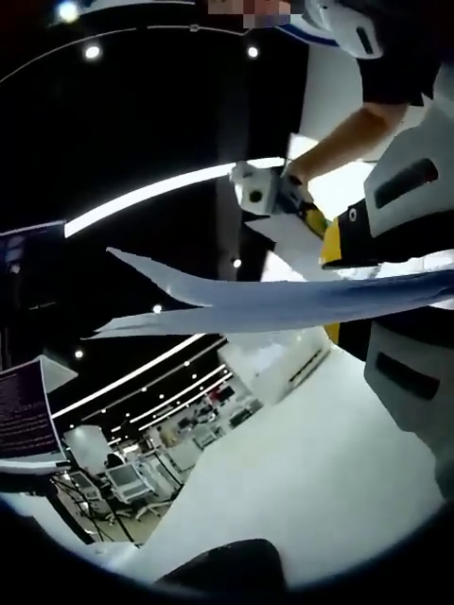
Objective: Organize the stack of printing papers by aligning and flattening the scattered papers on the table
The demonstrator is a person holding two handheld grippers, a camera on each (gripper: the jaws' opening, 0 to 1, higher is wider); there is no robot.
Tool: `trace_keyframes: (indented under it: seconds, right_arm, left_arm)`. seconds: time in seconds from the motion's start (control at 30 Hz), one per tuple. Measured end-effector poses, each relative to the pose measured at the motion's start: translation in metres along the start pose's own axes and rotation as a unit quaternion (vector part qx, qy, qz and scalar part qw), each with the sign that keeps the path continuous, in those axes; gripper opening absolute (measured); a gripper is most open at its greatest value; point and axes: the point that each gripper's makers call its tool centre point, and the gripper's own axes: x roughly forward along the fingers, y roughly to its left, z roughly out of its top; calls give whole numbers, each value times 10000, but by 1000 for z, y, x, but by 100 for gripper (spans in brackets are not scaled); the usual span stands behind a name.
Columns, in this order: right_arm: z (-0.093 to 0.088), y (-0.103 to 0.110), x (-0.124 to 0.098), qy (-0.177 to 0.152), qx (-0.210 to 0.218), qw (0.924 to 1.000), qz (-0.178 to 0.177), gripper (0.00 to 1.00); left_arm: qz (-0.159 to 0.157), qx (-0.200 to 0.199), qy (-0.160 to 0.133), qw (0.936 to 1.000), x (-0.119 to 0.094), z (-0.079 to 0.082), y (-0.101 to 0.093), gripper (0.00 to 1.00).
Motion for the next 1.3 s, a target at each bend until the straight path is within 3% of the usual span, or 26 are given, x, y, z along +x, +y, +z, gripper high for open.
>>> trace_keyframes:
  seconds: [0.73, 1.3]
  right_arm:
    - [40, -2, 31, 20, -108, 9998, 190, 0]
    - [88, 3, 50, -356, -510, 9980, 111, 0]
  left_arm:
    - [-105, 128, 133, 9998, 1, -1, -2, 17]
    - [-108, 103, 148, 9998, -1, 2, 2, 17]
